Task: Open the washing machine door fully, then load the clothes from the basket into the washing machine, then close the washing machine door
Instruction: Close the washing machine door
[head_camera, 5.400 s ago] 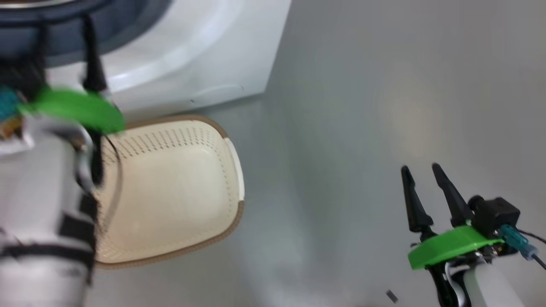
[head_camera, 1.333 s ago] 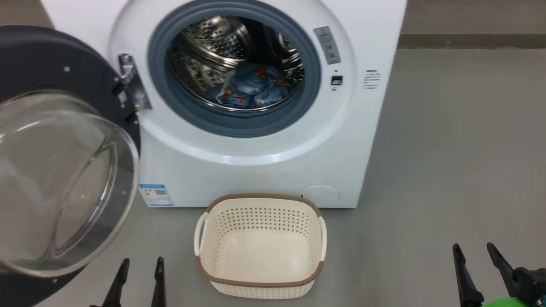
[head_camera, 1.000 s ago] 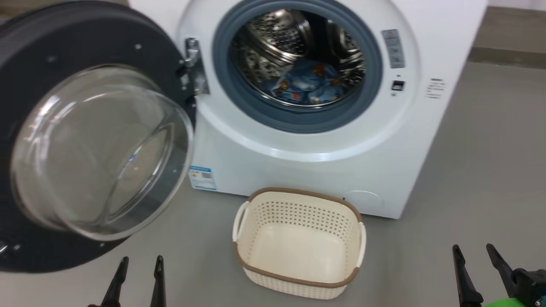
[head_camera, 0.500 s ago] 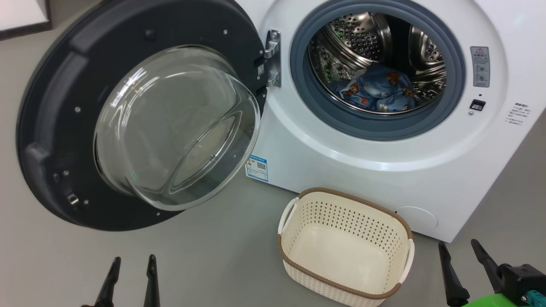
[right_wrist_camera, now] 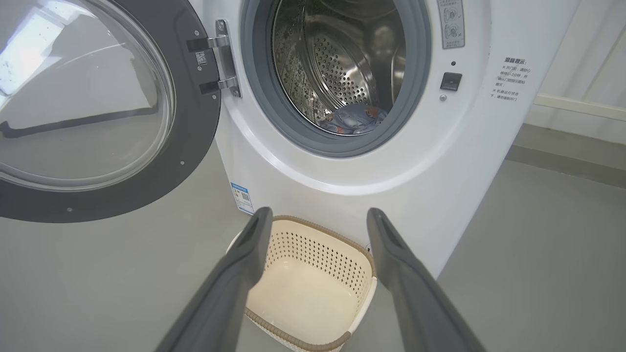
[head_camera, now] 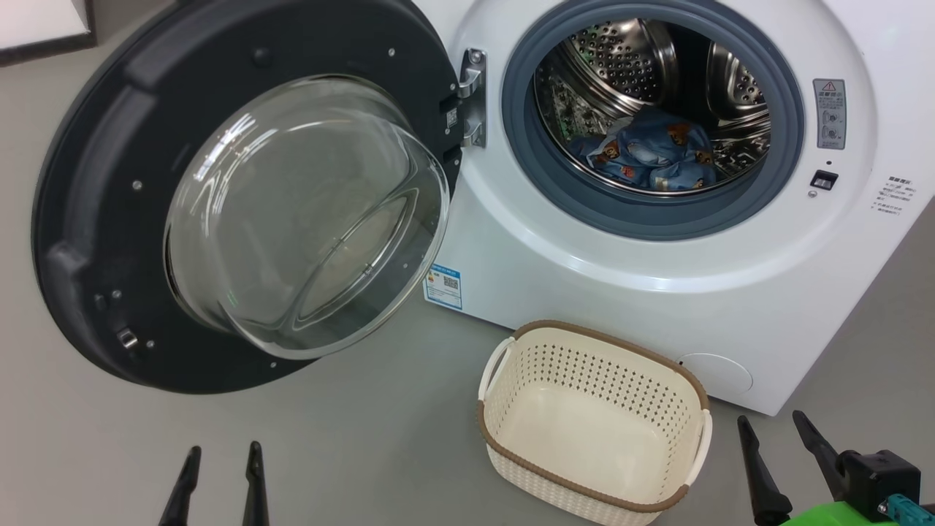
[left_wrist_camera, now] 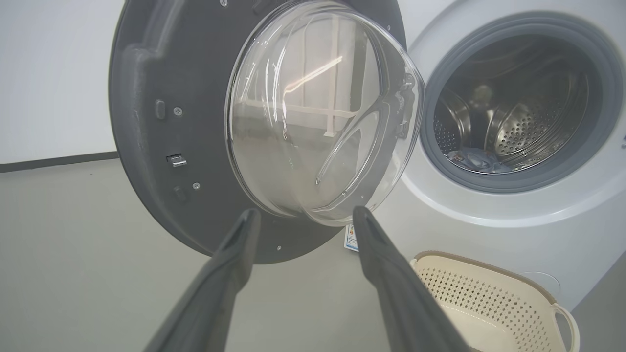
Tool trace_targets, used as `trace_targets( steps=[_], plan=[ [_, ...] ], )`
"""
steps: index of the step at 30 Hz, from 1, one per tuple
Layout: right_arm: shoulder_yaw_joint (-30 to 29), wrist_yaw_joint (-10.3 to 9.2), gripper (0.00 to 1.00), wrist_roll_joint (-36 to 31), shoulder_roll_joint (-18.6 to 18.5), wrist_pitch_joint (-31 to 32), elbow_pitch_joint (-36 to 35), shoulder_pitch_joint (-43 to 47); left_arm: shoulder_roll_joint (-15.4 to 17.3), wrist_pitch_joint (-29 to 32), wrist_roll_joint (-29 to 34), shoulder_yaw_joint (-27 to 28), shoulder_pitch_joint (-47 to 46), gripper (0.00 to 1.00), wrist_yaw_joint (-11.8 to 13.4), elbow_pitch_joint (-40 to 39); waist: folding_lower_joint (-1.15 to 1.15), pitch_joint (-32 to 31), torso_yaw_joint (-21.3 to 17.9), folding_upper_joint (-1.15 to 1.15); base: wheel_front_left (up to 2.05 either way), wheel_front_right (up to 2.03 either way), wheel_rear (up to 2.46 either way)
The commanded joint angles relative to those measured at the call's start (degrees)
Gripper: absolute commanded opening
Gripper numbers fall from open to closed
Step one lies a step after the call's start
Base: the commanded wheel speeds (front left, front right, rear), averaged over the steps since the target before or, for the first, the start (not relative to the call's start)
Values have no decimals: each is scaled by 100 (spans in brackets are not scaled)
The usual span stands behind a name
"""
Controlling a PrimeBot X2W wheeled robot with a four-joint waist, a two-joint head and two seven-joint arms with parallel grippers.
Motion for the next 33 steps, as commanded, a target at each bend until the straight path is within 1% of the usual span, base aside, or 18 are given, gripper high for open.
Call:
trace_targets(
  steps=[1,2,3,7,12,16,18,21,23,27,31,32,33],
  plan=[
    [156,25,100,25,-128,-6,-123,-283,34,-35,-23,228,-105,85,62,-201,0,-7,-5,0,0,0,0],
    [160,25,100,36,-137,-6,-114,-286,33,-35,-33,260,-107,38,78,-221,0,-8,-6,0,0,0,0],
    [160,25,100,45,-144,-5,-109,-292,25,-36,-53,306,-123,0,87,-270,0,-8,-5,0,0,0,0],
    [173,25,100,71,-160,-1,-92,-324,25,-37,-49,486,-197,0,86,-640,0,-6,0,0,0,0,0],
    [234,25,100,91,-171,-1,-72,-383,142,-37,18,744,-438,0,45,-1513,0,-4,6,0,0,0,0],
    [289,25,100,150,-179,6,-47,-424,452,-3,26,964,-914,0,-35,-2194,0,20,20,0,0,0,0],
    [325,25,100,196,-173,13,-35,-444,656,151,-37,1095,-1304,0,-96,-2435,0,30,23,0,0,0,0],
    [356,25,100,285,-167,16,-8,-469,1025,447,-304,1315,-2079,0,-304,-2424,0,41,14,0,0,0,0],
    [362,25,100,334,-165,-3,9,-473,1237,753,-504,1403,-2595,0,-419,-2205,0,37,3,0,0,0,0],
    [340,25,100,517,-141,-47,53,-402,1568,1382,-1242,1647,-3626,0,-732,-1031,0,-3,-52,0,0,0,0],
    [285,25,100,665,-105,-68,58,-237,1644,1907,-1980,1841,-4383,0,-947,378,0,-80,-117,0,0,0,0],
    [285,25,100,665,-105,-68,58,-237,1644,1907,-1980,1841,-4383,0,-947,378,0,-80,-117,0,0,0,0],
    [255,25,100,719,-91,-73,55,-144,1703,2091,-2231,1919,-4659,0,-1034,1059,0,-126,-155,0,0,0,0]
  ],
)
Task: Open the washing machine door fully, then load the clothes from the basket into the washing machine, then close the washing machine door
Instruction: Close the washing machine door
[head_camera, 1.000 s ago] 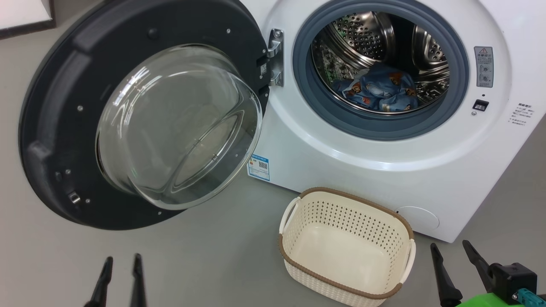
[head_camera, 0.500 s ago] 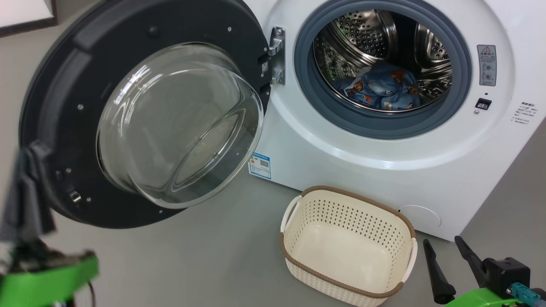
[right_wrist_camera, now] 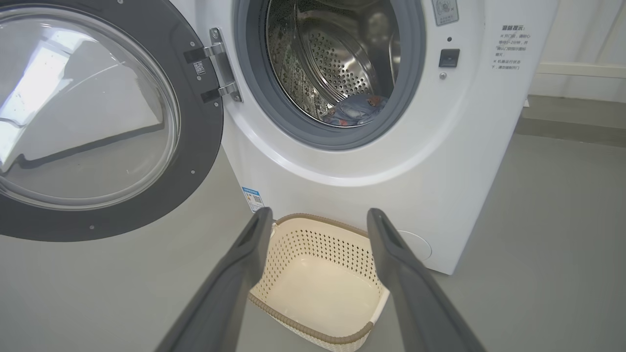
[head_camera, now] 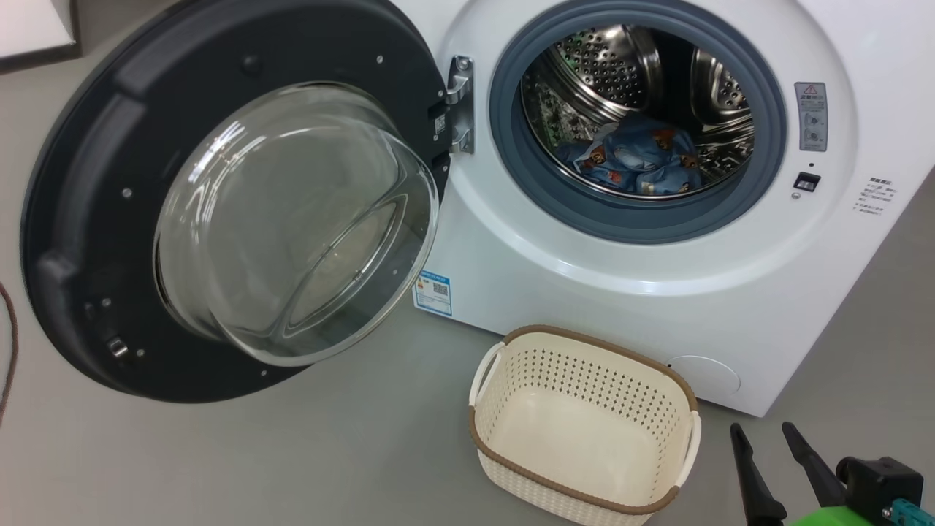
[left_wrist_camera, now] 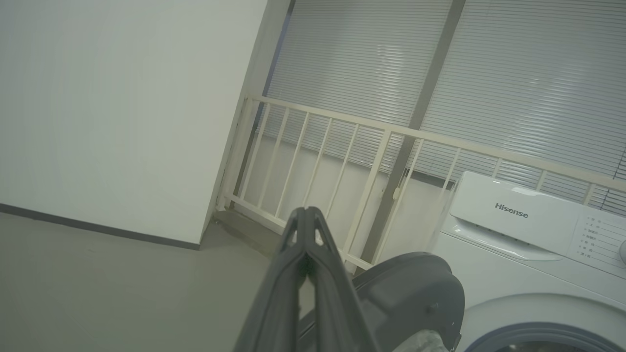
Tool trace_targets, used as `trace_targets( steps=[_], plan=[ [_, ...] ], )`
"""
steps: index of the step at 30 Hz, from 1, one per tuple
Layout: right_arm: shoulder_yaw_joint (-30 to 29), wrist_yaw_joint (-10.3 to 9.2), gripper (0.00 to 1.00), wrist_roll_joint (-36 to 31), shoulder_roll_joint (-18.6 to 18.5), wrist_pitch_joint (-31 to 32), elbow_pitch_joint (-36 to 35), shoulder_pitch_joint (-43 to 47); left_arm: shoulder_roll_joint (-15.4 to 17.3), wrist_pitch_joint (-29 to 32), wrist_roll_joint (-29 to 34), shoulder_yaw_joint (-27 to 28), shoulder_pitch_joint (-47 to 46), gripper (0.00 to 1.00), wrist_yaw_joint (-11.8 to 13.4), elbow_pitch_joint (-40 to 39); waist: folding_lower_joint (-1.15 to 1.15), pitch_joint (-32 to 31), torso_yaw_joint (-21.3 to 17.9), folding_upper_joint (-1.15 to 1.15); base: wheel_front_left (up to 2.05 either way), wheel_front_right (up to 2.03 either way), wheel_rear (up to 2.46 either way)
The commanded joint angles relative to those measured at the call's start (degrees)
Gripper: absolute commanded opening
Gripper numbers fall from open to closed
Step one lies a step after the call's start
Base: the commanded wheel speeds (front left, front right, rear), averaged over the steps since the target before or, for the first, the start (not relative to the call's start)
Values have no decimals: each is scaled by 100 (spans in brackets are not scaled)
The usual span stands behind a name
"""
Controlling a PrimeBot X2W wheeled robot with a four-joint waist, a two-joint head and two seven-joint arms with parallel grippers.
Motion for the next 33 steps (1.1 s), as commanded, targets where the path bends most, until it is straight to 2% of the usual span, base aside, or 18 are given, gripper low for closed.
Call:
trace_targets(
  steps=[1,2,3,8,14,25,33],
  plan=[
    [99,25,100,56,-79,-62,-150,-69,307,123,-121,209,-328,0,-57,207,0,-59,-50,0,0,0,0],
    [82,25,100,73,-69,-52,-171,6,353,243,-374,349,-540,0,-107,770,0,-65,-122,0,0,0,0],
    [82,25,100,73,-69,-52,-171,6,353,243,-374,349,-540,0,-107,770,0,-65,-122,0,0,0,0],
    [99,25,100,83,-57,19,-240,69,522,571,-957,730,-870,0,-206,1951,0,-42,-337,0,0,0,0],
    [116,25,100,85,-52,93,-284,54,710,967,-1458,1042,-1113,0,-280,2913,0,-9,-544,0,0,0,0],
    [81,25,100,99,-50,225,-346,47,995,1204,-1892,1423,-1276,0,-258,3771,0,122,-917,0,0,0,0],
    [20,25,100,78,-80,345,-448,101,1081,1282,-2243,1777,-1203,0,-195,4156,0,229,-1117,0,0,0,0]
  ],
)
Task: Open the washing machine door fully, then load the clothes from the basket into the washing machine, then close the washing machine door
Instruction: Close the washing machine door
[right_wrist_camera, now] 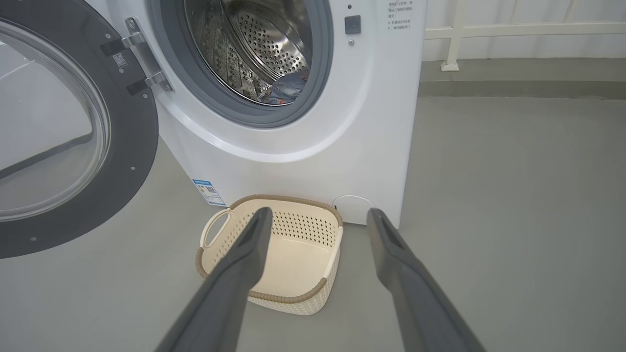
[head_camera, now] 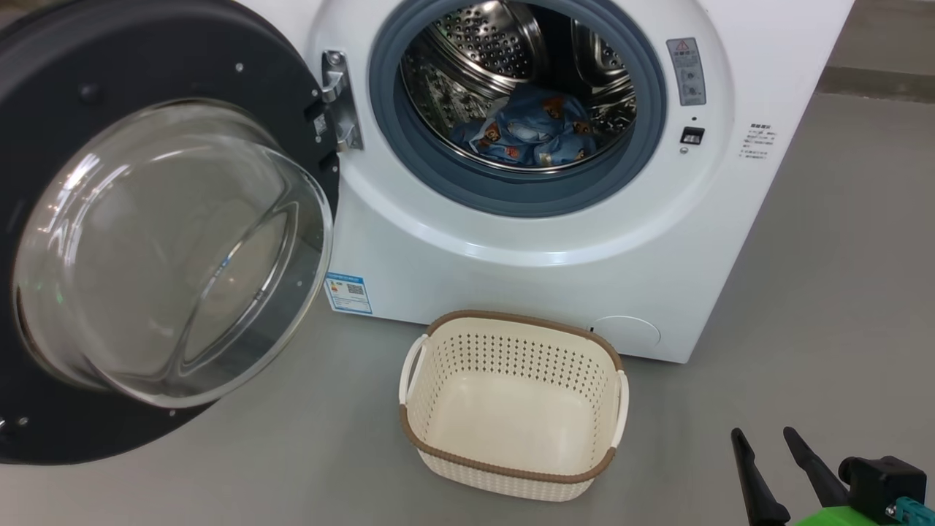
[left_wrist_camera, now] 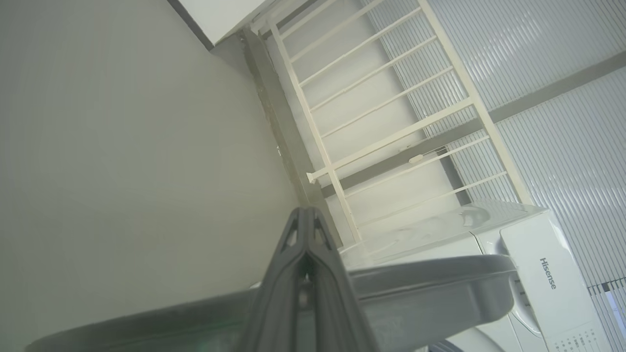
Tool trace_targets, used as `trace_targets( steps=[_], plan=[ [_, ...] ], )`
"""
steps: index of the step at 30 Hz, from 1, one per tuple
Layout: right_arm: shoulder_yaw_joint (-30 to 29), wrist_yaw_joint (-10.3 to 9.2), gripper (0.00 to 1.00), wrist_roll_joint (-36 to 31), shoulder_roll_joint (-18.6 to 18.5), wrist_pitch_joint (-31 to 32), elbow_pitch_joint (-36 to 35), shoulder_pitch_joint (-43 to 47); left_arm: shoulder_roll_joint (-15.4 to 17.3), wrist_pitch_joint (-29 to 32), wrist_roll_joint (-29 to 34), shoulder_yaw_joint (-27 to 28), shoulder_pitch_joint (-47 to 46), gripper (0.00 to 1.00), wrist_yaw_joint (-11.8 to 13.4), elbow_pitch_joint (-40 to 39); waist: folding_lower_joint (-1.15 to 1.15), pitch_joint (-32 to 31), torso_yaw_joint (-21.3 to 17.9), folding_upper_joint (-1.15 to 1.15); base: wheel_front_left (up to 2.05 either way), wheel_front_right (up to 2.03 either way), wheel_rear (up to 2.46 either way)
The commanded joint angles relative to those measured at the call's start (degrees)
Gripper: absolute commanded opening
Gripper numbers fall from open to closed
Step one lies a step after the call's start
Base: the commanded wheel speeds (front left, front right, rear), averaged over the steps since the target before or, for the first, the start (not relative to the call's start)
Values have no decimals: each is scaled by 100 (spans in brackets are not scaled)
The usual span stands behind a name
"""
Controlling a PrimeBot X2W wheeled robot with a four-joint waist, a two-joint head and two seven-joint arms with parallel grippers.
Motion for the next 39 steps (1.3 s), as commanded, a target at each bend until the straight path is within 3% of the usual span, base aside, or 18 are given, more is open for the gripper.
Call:
trace_targets(
  steps=[1,14,25,39],
  plan=[
    [89,25,100,18,-114,31,-203,-108,349,49,-61,110,-54,0,-3,-74,0,51,-49,0,0,0,0],
    [103,25,100,25,-179,197,-290,-183,270,537,-361,192,-4,0,-142,74,0,190,-88,0,0,0,0],
    [63,25,100,15,-179,279,-289,-199,189,1457,-695,217,23,0,-209,7,0,249,-32,0,0,0,0],
    [-17,25,100,33,-148,378,-227,-179,107,2630,-1064,253,138,0,-54,-318,0,308,107,0,0,0,0]
  ],
)
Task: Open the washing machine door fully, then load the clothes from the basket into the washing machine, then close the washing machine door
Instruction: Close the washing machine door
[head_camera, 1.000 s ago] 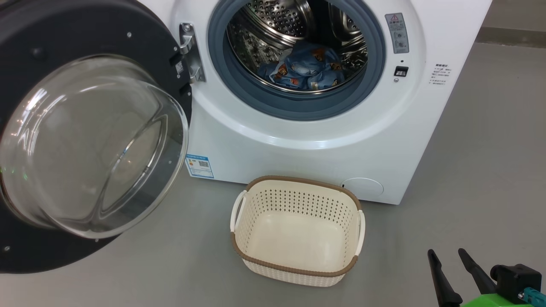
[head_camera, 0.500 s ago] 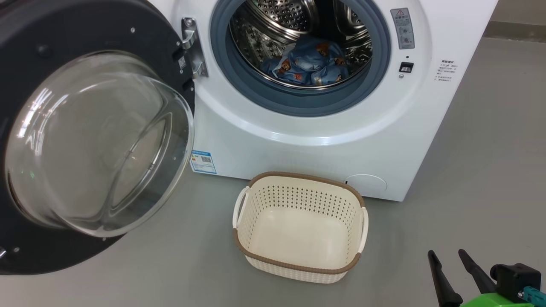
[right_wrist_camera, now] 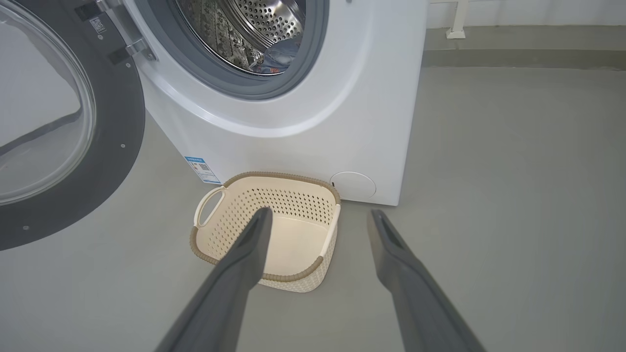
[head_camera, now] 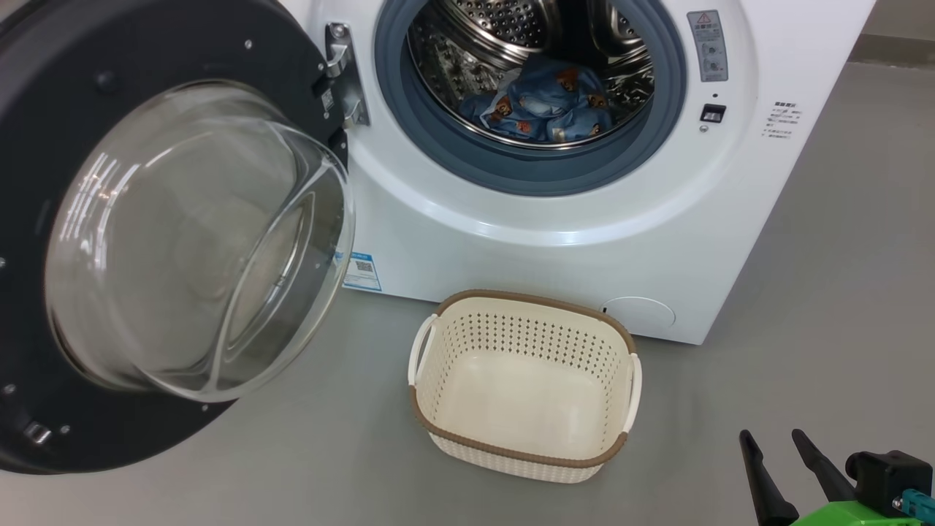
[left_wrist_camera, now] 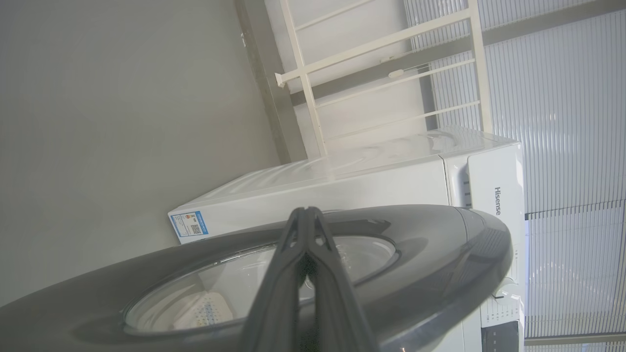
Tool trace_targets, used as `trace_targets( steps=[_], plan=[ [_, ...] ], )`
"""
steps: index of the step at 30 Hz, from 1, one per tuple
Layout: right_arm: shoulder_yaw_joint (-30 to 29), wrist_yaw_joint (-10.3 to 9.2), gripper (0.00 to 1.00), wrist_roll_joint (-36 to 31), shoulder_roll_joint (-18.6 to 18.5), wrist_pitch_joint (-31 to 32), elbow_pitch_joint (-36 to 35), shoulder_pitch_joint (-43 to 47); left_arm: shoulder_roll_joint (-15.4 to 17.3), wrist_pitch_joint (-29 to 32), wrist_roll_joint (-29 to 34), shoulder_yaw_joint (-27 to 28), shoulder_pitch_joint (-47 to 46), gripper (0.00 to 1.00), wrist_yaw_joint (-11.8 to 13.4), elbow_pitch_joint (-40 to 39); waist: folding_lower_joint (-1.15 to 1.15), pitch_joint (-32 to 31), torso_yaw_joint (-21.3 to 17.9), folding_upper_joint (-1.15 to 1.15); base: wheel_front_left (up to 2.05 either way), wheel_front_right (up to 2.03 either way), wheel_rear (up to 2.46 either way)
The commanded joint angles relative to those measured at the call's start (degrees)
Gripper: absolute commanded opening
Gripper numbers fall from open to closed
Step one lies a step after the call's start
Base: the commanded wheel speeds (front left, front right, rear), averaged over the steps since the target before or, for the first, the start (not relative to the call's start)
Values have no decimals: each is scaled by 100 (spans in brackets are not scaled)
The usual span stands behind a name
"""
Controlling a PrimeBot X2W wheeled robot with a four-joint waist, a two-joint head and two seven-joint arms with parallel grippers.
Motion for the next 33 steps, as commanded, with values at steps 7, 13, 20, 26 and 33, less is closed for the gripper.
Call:
trace_targets(
  steps=[7,13,20,26,33],
  plan=[
    [105,25,100,25,-87,54,-149,-196,-71,839,-301,20,227,0,126,-540,0,59,157,0,0,0,0],
    [112,25,100,16,-80,102,-165,-206,-273,1320,-569,106,413,0,253,-1007,0,93,245,0,0,0,0],
    [87,25,100,18,-70,81,-139,-199,-492,1800,-775,116,692,0,414,-1619,0,111,310,0,0,0,0],
    [172,25,100,74,-50,52,-71,-259,-768,2138,-996,161,989,0,559,-2242,0,75,309,0,0,0,0],
    [211,25,100,82,-37,17,-27,-268,-1151,2509,-1159,51,1335,0,667,-3046,0,12,291,0,0,0,0]
  ],
)
